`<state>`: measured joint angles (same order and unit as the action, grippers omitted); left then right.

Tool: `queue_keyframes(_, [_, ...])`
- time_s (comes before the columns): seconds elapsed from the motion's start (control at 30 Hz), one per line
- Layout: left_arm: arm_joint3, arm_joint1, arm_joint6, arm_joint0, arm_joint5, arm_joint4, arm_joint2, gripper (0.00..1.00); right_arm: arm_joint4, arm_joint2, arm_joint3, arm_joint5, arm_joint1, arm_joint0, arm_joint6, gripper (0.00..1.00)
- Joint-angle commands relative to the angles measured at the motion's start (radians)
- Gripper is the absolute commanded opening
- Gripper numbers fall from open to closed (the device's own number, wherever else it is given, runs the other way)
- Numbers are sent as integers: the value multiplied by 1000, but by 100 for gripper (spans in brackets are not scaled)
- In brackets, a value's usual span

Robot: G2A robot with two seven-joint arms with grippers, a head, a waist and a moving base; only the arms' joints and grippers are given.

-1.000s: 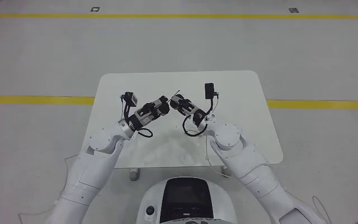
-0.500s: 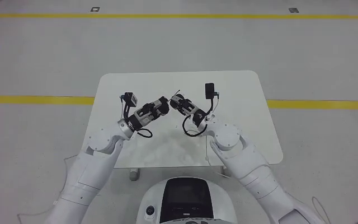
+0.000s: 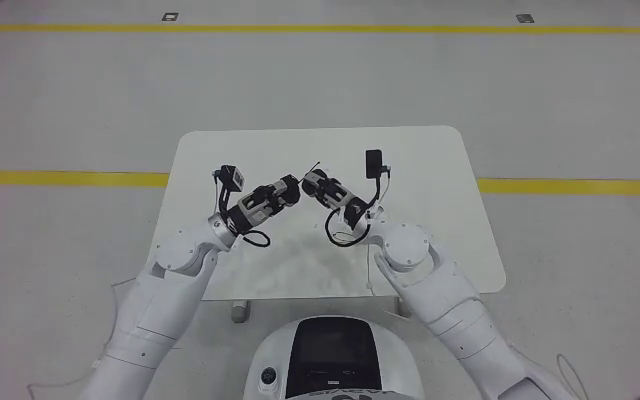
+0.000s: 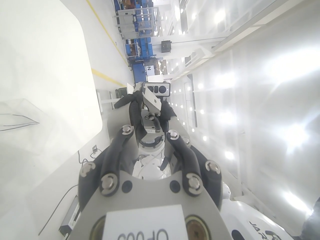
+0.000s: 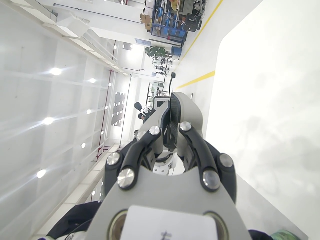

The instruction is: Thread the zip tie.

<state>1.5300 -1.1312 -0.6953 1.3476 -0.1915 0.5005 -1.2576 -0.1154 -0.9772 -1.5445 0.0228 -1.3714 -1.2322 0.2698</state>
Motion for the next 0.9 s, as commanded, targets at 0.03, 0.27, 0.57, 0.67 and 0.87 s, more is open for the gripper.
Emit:
queue_keyframes(0.03, [0,1,3,1,0,-3,3,7,3,-3,-8,-3,0,-6,1,0])
queue_keyframes(0.27, [8,2,11,6,0,-5,7,0,11,-12,-23,-2,1,-23,7,0])
queue_keyframes(0.57, [37,8,17,31,-10,-8,-10,0,15,-37,-41,2,4,-43,8,100])
queue_keyframes(0.67, [48,10,24,44,-12,-7,-18,0,21,-53,-43,-3,6,-48,4,100])
queue_keyframes(0.87, [61,12,11,53,-30,9,-24,0,18,-62,-44,-6,7,-51,6,100])
